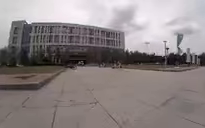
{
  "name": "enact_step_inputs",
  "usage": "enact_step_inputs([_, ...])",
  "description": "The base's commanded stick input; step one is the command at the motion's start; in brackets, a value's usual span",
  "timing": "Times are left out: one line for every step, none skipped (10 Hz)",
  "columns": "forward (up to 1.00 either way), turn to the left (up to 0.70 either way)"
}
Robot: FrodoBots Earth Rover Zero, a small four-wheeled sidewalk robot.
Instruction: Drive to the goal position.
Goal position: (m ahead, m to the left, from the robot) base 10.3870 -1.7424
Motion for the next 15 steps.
enact_step_inputs([0.60, 0.00])
enact_step_inputs([0.60, 0.00])
enact_step_inputs([0.60, 0.00])
enact_step_inputs([0.60, 0.00])
enact_step_inputs([0.60, 0.00])
enact_step_inputs([0.60, 0.00])
enact_step_inputs([0.60, 0.00])
enact_step_inputs([0.60, 0.00])
enact_step_inputs([0.60, 0.00])
enact_step_inputs([0.60, 0.00])
enact_step_inputs([0.60, 0.00])
enact_step_inputs([0.60, 0.00])
enact_step_inputs([0.60, 0.00])
enact_step_inputs([0.60, 0.00])
enact_step_inputs([0.60, 0.00])
